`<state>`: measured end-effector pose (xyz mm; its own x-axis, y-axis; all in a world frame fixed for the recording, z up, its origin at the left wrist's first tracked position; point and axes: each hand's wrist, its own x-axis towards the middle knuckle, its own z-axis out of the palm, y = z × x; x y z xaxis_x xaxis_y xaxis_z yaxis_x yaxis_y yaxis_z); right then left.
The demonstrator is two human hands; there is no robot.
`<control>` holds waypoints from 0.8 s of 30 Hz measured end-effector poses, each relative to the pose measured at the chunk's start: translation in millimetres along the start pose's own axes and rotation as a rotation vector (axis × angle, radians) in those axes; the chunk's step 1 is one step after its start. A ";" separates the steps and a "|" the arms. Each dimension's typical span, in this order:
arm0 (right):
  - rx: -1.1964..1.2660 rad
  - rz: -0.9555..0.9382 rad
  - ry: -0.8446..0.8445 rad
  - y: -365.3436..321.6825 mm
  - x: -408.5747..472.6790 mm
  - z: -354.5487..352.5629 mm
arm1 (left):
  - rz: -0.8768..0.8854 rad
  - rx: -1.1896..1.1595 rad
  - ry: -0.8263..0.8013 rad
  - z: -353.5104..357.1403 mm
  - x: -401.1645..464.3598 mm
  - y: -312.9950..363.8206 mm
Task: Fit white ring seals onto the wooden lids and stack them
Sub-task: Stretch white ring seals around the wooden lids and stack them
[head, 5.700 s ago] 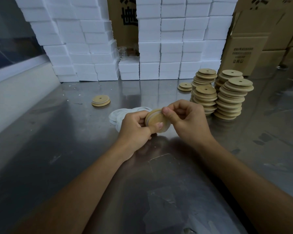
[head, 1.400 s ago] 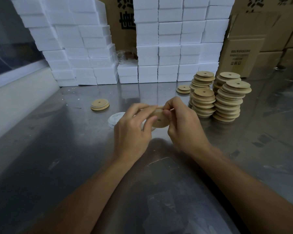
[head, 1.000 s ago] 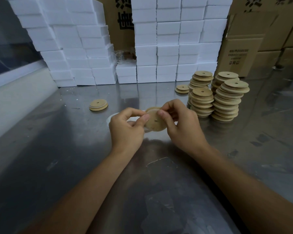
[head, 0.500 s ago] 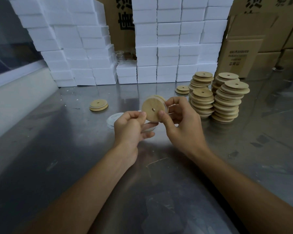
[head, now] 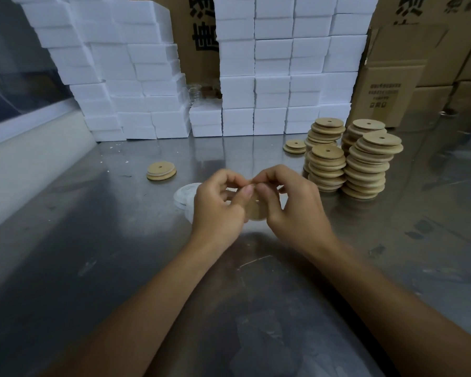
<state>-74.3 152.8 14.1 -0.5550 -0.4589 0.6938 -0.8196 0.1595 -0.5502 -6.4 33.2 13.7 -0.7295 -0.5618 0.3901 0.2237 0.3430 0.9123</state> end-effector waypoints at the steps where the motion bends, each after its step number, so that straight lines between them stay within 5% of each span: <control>1: 0.018 0.020 0.003 0.7 -0.3 1.1 | -0.064 -0.065 0.013 0.3 0.5 0.7; 15: 0.197 0.221 0.016 -0.2 -3.0 8.6 | -0.518 -0.520 0.096 3.5 0.2 8.4; 24: 0.271 0.313 0.077 0.0 -1.0 8.6 | -0.478 -0.498 0.108 -1.2 7.4 2.8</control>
<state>-72.5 145.8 9.4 -0.7889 -0.3568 0.5002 -0.5481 0.0407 -0.8354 -10.4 29.1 19.3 -0.7592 -0.6457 -0.0818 0.1825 -0.3318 0.9255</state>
